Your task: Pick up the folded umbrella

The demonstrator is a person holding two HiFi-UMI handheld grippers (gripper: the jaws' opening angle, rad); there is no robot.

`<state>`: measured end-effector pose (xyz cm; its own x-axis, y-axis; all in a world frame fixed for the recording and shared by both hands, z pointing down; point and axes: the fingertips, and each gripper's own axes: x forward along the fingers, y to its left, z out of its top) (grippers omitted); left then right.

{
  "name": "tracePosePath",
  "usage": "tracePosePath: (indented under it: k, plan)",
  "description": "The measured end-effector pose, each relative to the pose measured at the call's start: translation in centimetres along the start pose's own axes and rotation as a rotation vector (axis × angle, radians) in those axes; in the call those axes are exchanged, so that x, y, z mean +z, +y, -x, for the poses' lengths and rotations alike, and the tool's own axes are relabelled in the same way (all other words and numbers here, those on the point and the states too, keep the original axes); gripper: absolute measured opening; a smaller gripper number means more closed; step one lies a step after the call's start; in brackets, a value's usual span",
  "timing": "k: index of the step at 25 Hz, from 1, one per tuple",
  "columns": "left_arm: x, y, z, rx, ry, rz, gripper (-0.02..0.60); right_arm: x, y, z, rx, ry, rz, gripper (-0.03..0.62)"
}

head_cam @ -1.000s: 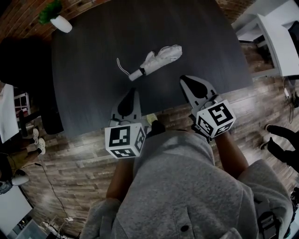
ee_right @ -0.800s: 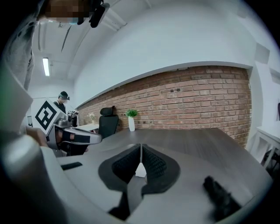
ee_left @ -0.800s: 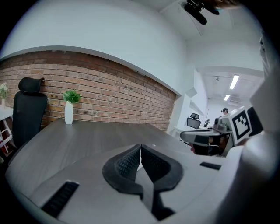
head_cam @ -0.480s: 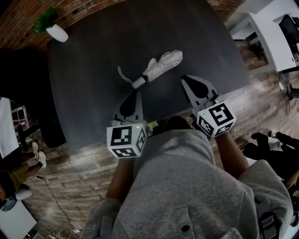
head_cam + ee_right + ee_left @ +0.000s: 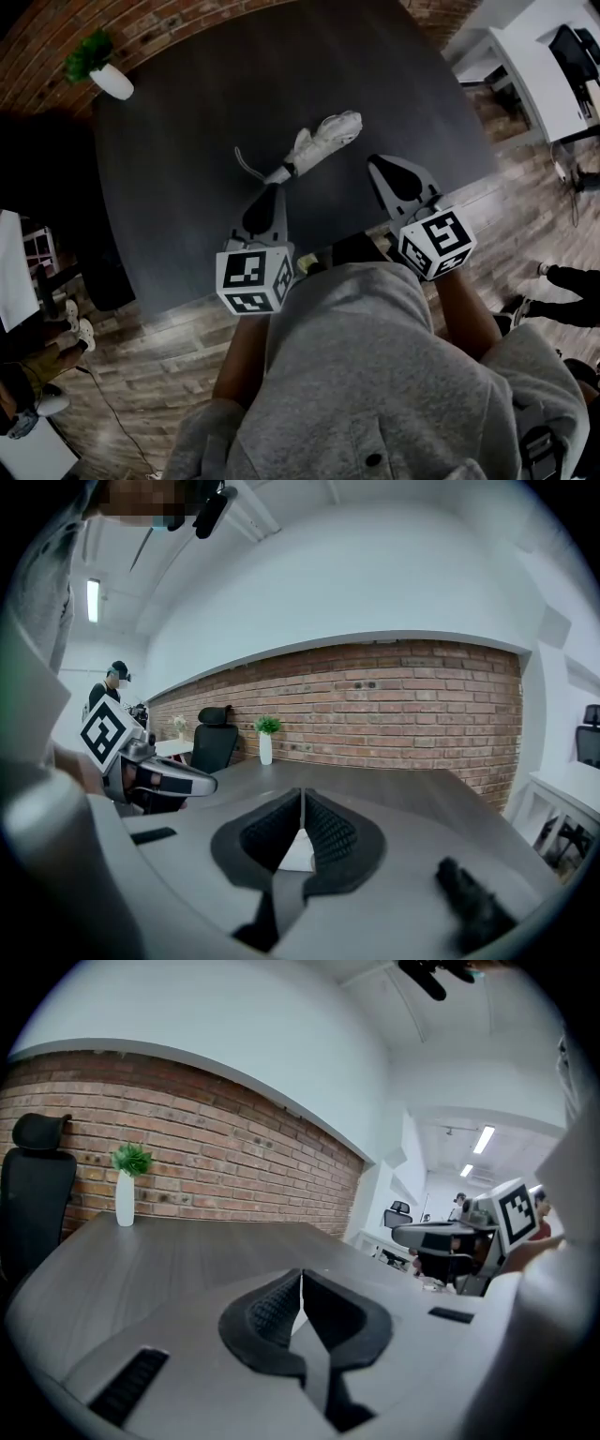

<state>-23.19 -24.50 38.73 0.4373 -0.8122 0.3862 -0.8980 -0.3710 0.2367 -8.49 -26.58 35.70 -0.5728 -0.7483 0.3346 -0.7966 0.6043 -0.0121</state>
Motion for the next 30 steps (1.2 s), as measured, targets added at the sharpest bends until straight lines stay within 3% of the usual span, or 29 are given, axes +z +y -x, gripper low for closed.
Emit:
tracePosePath:
  k: [9,16,19,24,30]
  plan:
    - [0.4,-0.8,-3.2,-0.052,0.042,-0.053,0.017,0.2,-2.3,-1.1,0.002,-0.012,-0.015,0.029]
    - [0.7,-2.3,-6.8,-0.074,0.092,-0.18,0.026,-0.2,-5.5,-1.1,-0.027,-0.032,-0.061,0.029]
    - [0.2,-3.1,-8.6,-0.107,0.13,-0.222,0.126,-0.9,-6.6,-1.3,-0.04,-0.031,-0.082,0.029]
    - [-1.8,-4.6,-11.1,-0.155,0.226,-0.274,0.213,-2.3,-8.2,-0.6,-0.059,-0.023,-0.118,0.029]
    - [-4.2,-5.2,-14.6,-0.183,0.338,-0.388,0.315,-3.8,-10.5,0.1,-0.088,-0.012,-0.164,0.029]
